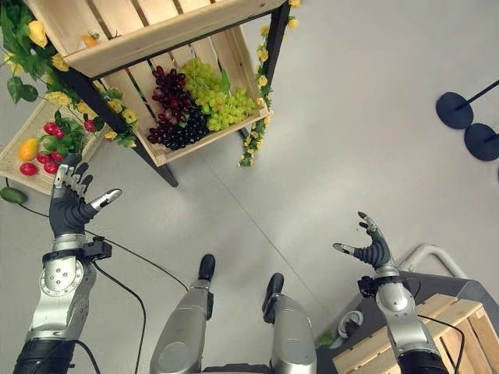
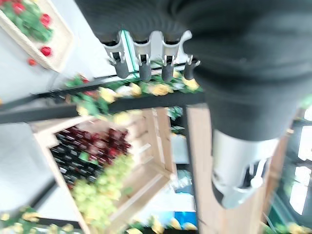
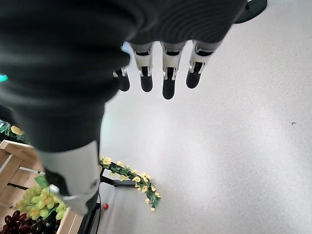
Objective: Pick up the fruits from the basket on one side to the basket on the other side
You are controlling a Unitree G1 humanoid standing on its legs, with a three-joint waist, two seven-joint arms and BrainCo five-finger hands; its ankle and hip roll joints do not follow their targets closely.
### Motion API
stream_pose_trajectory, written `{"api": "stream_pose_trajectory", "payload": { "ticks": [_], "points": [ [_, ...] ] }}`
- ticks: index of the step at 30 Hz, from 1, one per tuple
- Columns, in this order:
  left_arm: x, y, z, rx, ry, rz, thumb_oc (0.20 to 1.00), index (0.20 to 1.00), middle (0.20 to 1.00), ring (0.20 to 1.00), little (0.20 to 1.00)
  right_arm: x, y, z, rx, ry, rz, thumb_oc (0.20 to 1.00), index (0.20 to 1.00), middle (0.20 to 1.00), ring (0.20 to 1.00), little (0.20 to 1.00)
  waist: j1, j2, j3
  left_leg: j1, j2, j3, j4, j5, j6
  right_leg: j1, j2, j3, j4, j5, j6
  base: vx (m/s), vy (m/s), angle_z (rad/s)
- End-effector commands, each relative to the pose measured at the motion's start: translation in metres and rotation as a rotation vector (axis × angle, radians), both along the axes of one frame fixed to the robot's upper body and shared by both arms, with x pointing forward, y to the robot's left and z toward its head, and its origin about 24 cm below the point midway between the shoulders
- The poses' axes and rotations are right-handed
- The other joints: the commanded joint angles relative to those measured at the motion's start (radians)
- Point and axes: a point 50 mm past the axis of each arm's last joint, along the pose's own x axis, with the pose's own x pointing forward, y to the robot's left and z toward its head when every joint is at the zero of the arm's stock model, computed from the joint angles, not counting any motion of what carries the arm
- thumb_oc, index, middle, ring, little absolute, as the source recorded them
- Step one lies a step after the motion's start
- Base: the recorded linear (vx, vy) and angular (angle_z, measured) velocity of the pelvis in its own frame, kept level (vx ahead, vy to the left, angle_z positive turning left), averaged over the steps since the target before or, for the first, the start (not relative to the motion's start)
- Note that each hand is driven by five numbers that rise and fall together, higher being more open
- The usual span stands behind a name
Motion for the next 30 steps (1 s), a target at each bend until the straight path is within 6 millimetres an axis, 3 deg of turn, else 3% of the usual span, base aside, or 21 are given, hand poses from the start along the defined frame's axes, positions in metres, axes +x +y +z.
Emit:
{"api": "stream_pose_trajectory", "payload": {
  "ticks": [1,13,30],
  "points": [
    [-0.011,-0.008,0.015,0.032,-0.114,-0.041,1.000,1.000,1.000,1.000,1.000,0.002,-0.012,0.007,-0.043,-0.029,-0.031,1.000,1.000,1.000,1.000,1.000,-0.020,0.001,-0.102,0.000,0.022,-0.009,0.040,-0.058,-0.015,0.013,-0.051,0.003,-0.068,0.080,0.061,0.00,0.000,0.00],
    [-0.019,-0.022,0.016,0.036,-0.121,-0.125,1.000,1.000,1.000,1.000,1.000,-0.002,-0.015,0.002,0.025,-0.038,-0.094,1.000,1.000,1.000,1.000,1.000,-0.053,-0.004,-0.181,0.099,0.052,0.049,0.040,-0.096,-0.015,0.089,-0.031,0.035,-0.097,0.076,0.075,0.06,0.025,-0.13],
    [-0.020,-0.023,-0.002,0.059,-0.016,-0.161,1.000,1.000,1.000,1.000,1.000,-0.009,-0.030,0.005,0.141,-0.119,-0.258,1.000,1.000,1.000,1.000,1.000,-0.109,-0.026,-0.291,0.254,0.055,0.197,0.043,-0.194,0.033,0.154,-0.023,0.177,-0.138,0.102,0.115,0.04,0.067,-0.34]
  ]
}}
